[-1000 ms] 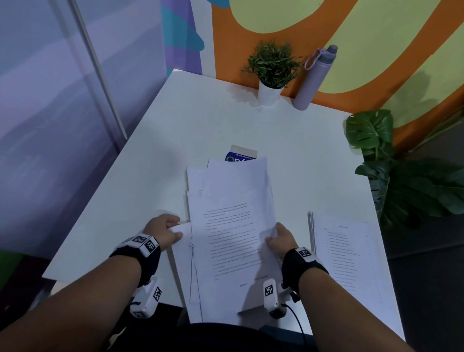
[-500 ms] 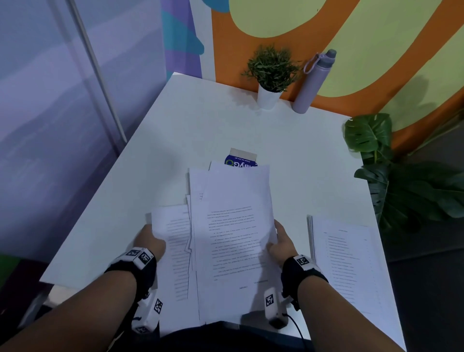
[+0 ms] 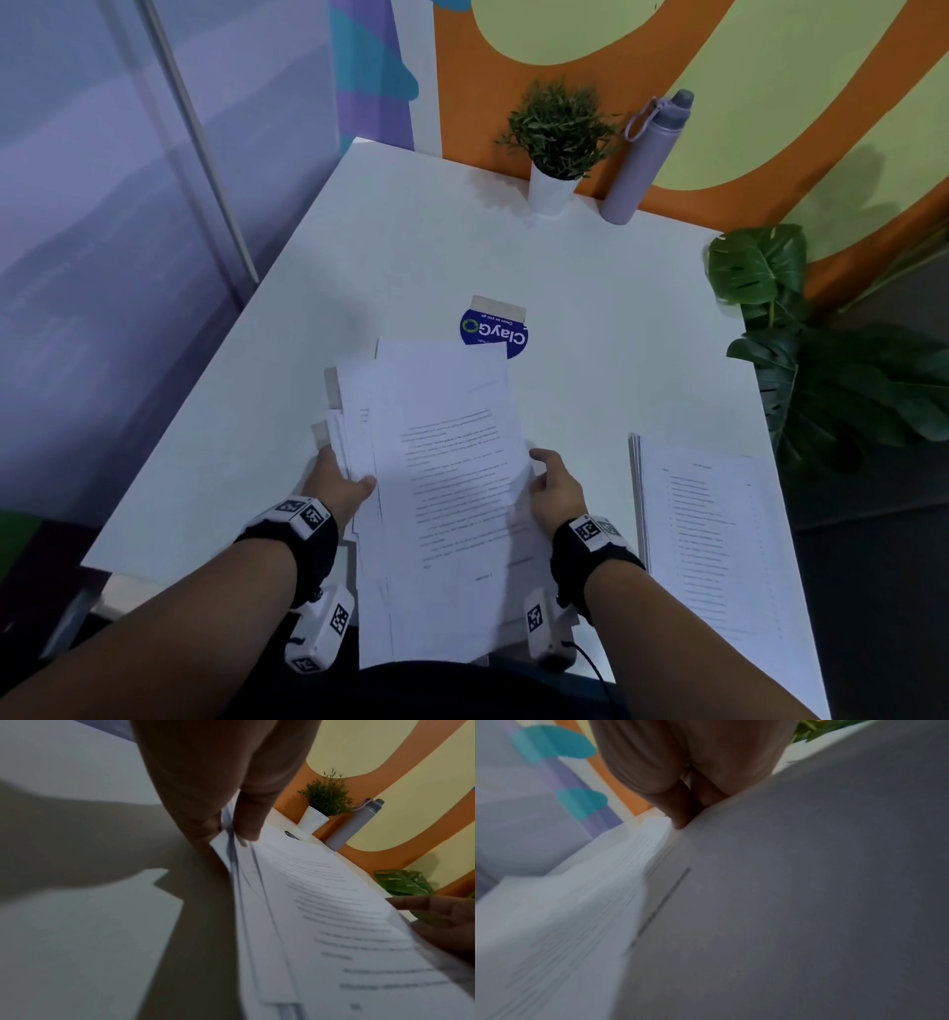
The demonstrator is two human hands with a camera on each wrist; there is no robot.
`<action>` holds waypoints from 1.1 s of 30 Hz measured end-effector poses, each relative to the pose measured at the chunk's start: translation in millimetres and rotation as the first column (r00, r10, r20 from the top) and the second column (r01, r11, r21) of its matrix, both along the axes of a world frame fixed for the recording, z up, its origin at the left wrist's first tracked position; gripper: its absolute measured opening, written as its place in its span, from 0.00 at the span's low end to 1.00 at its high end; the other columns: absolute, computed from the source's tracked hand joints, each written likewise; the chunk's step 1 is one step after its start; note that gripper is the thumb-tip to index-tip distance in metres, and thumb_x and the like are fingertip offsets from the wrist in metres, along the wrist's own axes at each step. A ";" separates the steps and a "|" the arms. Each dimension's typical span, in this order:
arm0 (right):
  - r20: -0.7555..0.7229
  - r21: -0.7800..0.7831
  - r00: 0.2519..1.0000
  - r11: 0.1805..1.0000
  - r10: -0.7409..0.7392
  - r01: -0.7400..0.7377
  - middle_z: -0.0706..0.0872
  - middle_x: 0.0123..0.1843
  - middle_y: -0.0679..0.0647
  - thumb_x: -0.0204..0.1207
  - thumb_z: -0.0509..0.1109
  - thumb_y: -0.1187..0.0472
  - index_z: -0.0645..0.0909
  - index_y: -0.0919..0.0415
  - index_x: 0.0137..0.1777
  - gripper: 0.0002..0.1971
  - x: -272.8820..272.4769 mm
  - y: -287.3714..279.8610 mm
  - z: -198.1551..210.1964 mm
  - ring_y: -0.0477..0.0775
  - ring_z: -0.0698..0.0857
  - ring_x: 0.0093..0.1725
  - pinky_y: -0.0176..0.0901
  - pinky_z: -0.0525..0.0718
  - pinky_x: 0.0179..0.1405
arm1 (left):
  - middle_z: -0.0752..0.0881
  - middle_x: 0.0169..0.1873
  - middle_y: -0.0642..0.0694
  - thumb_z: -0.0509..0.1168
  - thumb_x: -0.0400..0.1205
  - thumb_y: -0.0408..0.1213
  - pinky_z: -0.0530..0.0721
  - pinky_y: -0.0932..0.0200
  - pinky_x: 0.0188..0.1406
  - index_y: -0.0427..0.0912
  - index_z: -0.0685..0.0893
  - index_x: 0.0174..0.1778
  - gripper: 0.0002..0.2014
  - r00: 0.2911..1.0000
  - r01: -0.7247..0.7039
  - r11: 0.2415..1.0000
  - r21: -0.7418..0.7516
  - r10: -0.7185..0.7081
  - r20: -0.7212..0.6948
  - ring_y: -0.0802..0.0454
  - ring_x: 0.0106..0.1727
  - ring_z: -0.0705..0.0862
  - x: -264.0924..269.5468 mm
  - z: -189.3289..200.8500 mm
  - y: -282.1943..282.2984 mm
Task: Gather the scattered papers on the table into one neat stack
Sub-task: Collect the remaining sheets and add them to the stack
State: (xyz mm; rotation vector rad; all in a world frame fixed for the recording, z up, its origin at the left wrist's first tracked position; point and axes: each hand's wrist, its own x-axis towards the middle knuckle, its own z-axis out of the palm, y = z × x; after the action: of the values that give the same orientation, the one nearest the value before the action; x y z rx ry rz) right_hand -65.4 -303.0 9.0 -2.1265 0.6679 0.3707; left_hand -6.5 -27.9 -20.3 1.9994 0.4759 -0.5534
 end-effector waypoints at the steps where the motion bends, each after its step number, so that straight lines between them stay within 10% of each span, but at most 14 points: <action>1: 0.017 0.000 0.999 0.999 -0.035 0.035 0.77 0.39 0.51 0.77 0.54 0.71 0.72 0.55 0.71 0.24 1.5 -0.3 0.7 0.56 0.78 0.43 0.40 0.73 0.46 | 0.84 0.59 0.36 0.71 0.71 0.36 0.81 0.46 0.62 0.38 0.69 0.70 0.31 1.000 0.016 0.999 0.029 -0.016 -0.004 0.39 0.56 0.83 0.4 1.9 -0.6; 9: 0.178 0.002 0.933 0.948 -0.313 0.317 0.83 0.45 0.55 0.78 0.61 0.69 0.77 0.58 0.49 0.07 21.6 -17.8 6.9 0.55 0.80 0.45 0.39 0.75 0.47 | 0.78 0.63 0.33 0.62 0.78 0.28 0.72 0.55 0.52 0.34 0.63 0.73 0.27 0.998 -0.056 0.978 0.200 0.054 0.015 0.35 0.61 0.79 11.1 22.9 14.1; 16: 0.160 0.036 0.911 0.925 -0.379 0.378 0.84 0.45 0.55 0.77 0.60 0.69 0.79 0.59 0.51 0.08 29.3 -21.4 -3.2 0.58 0.82 0.46 0.47 0.81 0.51 | 0.76 0.66 0.32 0.54 0.76 0.23 0.77 0.41 0.66 0.38 0.60 0.76 0.29 0.996 -0.077 0.978 0.194 0.083 -0.023 0.32 0.63 0.78 12.4 16.4 27.5; 20: 0.086 0.032 0.954 0.958 -0.287 0.285 0.84 0.53 0.56 0.79 0.56 0.69 0.77 0.60 0.65 0.17 23.5 -11.7 -7.7 0.61 0.84 0.53 0.44 0.78 0.50 | 0.79 0.46 0.35 0.55 0.75 0.21 0.79 0.50 0.45 0.36 0.68 0.68 0.24 0.998 -0.049 0.995 0.087 0.052 -0.036 0.38 0.45 0.80 4.7 19.5 15.1; 22: 0.022 -0.023 0.989 0.988 -0.149 0.150 0.78 0.67 0.59 0.80 0.54 0.70 0.70 0.60 0.74 0.23 20.7 -4.7 -9.4 0.62 0.79 0.64 0.46 0.77 0.64 | 0.78 0.39 0.39 0.60 0.72 0.30 0.77 0.55 0.40 0.38 0.71 0.61 0.20 0.997 -0.063 0.998 -0.001 0.063 -0.033 0.43 0.39 0.78 1.6 17.8 7.2; 25: -0.057 -0.053 0.997 0.997 0.058 -0.061 0.61 0.78 0.62 0.79 0.53 0.72 0.59 0.60 0.81 0.29 16.8 8.2 -5.3 0.63 0.70 0.74 0.43 0.67 0.74 | 0.82 0.61 0.40 0.62 0.70 0.56 0.79 0.43 0.65 0.41 0.69 0.70 0.34 1.000 0.002 0.998 -0.064 -0.003 -0.022 0.41 0.60 0.82 -4.1 10.3 -3.5; 30: -0.091 -0.039 0.974 0.976 0.209 -0.213 0.62 0.75 0.62 0.79 0.59 0.68 0.57 0.62 0.81 0.30 19.2 20.3 -1.4 0.62 0.70 0.73 0.43 0.68 0.72 | 0.79 0.62 0.41 0.63 0.79 0.28 0.75 0.57 0.61 0.39 0.65 0.72 0.26 0.990 0.120 0.993 -0.012 -0.119 0.081 0.46 0.60 0.79 -12.3 42.4 -19.8; 33: 0.008 0.040 0.995 0.994 0.103 -0.104 0.73 0.52 0.56 0.72 0.64 0.60 0.71 0.59 0.51 0.09 24.0 10.5 1.1 0.55 0.75 0.50 0.45 0.76 0.49 | 0.77 0.63 0.50 0.60 0.79 0.25 0.70 0.58 0.64 0.46 0.65 0.75 0.28 0.966 0.175 0.983 -0.057 -0.160 0.204 0.52 0.63 0.76 -3.8 68.3 -17.9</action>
State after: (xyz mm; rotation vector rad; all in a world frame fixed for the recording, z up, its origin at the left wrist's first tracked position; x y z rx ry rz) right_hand -41.4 -292.5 10.1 -2.1280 0.5436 0.4311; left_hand -10.3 -45.8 48.0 2.0091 0.1623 -0.4609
